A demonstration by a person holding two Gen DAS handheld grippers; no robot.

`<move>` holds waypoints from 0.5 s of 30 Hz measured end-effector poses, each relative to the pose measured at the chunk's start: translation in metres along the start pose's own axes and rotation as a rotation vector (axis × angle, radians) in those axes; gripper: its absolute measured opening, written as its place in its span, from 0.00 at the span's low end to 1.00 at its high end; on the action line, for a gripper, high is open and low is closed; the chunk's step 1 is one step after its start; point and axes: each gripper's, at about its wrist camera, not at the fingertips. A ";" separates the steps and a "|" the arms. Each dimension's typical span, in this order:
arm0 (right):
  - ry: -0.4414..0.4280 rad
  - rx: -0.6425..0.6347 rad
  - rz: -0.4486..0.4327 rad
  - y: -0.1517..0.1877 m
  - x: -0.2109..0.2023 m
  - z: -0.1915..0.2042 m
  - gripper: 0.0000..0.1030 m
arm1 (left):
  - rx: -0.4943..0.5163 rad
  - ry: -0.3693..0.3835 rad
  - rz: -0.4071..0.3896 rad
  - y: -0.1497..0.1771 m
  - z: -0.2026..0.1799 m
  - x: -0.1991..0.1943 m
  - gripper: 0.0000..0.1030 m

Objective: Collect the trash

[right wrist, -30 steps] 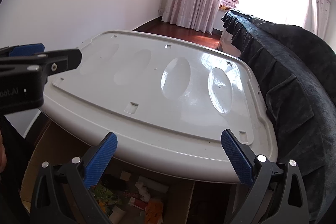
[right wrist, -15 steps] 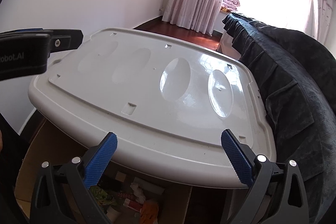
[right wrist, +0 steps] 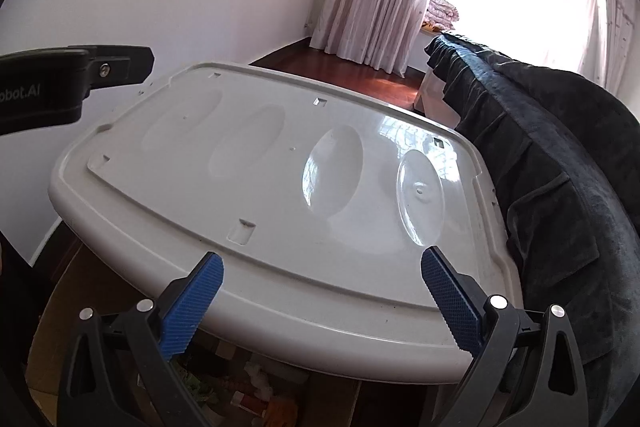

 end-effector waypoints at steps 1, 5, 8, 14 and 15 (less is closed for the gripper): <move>-0.001 0.001 0.000 -0.001 0.000 0.000 0.95 | -0.002 -0.001 0.000 0.000 0.001 0.001 0.89; -0.002 0.003 -0.003 -0.002 0.001 0.000 0.95 | -0.007 -0.001 0.002 -0.001 0.004 0.003 0.89; -0.002 0.006 -0.005 -0.004 0.003 0.000 0.95 | -0.012 0.000 0.006 -0.002 0.006 0.006 0.89; -0.002 0.011 -0.006 -0.006 0.008 -0.002 0.95 | -0.017 0.000 0.007 -0.002 0.009 0.009 0.89; -0.002 0.011 -0.004 -0.005 0.008 -0.002 0.95 | -0.018 0.001 0.006 -0.002 0.010 0.009 0.89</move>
Point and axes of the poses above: each gripper's, at about its wrist camera, not at the fingertips, and x roughly the way its jaws point, z to its left, y to its underside, and after that the axes turned 14 degrees about x, right-handed
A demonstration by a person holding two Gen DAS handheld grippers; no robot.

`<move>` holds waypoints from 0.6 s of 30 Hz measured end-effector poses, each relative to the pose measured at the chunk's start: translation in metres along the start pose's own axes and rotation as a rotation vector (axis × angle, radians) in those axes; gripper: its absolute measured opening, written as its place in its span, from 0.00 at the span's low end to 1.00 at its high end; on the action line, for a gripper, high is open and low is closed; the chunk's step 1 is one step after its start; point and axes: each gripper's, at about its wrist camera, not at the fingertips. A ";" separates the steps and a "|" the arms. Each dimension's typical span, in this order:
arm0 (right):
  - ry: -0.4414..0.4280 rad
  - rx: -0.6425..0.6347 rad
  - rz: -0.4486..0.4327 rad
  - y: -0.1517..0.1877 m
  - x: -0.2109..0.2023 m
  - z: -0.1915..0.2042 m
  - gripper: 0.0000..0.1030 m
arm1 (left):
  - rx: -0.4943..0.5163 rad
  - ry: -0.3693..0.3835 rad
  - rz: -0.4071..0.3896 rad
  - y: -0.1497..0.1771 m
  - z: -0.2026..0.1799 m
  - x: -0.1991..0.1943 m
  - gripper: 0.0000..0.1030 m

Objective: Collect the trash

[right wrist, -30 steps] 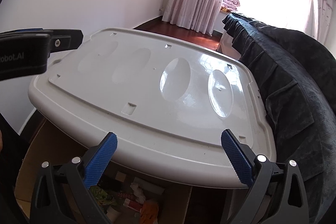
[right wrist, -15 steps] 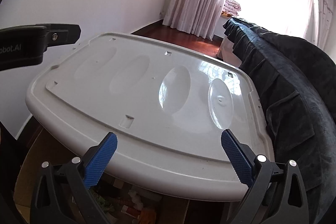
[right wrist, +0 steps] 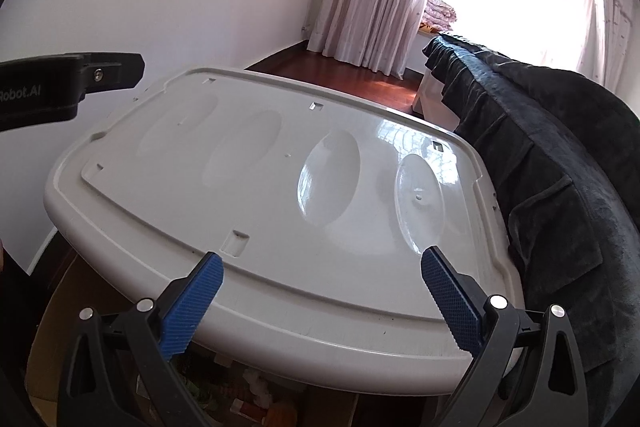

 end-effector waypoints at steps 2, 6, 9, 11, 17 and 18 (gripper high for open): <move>-0.002 -0.001 0.004 0.001 0.001 0.000 0.95 | 0.001 0.001 -0.003 0.000 0.000 0.000 0.88; -0.003 -0.008 0.011 0.003 0.003 0.002 0.95 | 0.006 -0.001 -0.012 -0.001 0.001 0.000 0.89; -0.006 -0.009 0.013 0.003 0.004 0.002 0.95 | 0.001 -0.007 -0.021 -0.002 0.003 -0.001 0.89; -0.005 -0.007 0.016 0.004 0.005 0.003 0.95 | -0.006 -0.005 -0.027 -0.002 0.005 -0.001 0.89; -0.006 -0.007 0.026 0.008 0.007 0.003 0.95 | 0.018 -0.032 -0.072 -0.002 0.002 -0.008 0.89; -0.006 -0.006 0.026 0.008 0.007 0.003 0.95 | 0.023 -0.037 -0.083 -0.002 0.001 -0.009 0.89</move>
Point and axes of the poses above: each gripper's, at about its wrist camera, not at the fingertips, and x roughly the way its jaws point, z to its left, y to its underside, and after that the axes turned 14 degrees about x, right-handed
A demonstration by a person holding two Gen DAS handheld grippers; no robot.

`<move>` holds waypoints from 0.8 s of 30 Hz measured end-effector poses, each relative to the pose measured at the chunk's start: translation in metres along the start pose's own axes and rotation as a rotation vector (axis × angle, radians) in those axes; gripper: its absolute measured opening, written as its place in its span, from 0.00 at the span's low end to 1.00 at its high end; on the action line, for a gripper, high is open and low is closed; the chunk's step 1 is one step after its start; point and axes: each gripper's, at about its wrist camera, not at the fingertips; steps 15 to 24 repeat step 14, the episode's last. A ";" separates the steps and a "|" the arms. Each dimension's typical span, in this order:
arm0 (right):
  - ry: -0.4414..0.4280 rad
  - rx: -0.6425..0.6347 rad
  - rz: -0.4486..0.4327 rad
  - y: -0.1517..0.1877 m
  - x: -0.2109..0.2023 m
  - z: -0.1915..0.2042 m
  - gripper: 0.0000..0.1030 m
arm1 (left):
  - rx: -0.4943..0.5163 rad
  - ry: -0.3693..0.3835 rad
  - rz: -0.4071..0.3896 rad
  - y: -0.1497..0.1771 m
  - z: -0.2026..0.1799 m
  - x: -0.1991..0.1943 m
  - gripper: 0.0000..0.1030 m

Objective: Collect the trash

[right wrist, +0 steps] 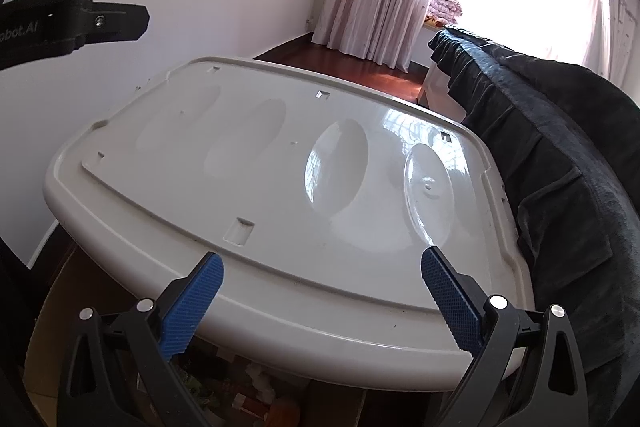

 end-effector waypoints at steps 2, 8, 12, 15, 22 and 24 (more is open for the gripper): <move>0.000 -0.001 -0.001 0.000 0.000 0.000 0.95 | 0.011 -0.003 -0.018 -0.001 -0.001 -0.002 0.89; 0.001 0.005 0.006 0.002 0.003 -0.002 0.95 | 0.041 -0.039 -0.067 -0.004 -0.002 -0.008 0.89; 0.000 0.002 0.008 0.003 0.004 0.000 0.95 | 0.051 -0.032 -0.058 -0.007 -0.001 -0.007 0.89; -0.001 -0.001 0.008 0.003 0.004 0.000 0.95 | 0.047 -0.021 -0.045 -0.006 0.000 -0.003 0.89; -0.001 -0.001 0.008 0.003 0.004 0.000 0.95 | 0.047 -0.021 -0.045 -0.006 0.000 -0.003 0.89; -0.001 -0.001 0.008 0.003 0.004 0.000 0.95 | 0.047 -0.021 -0.045 -0.006 0.000 -0.003 0.89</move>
Point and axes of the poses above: each gripper's, at about its wrist camera, not at the fingertips, and x roughly the way its jaws point, z to its left, y to its underside, and after that the axes turned 14 degrees about x, right-handed
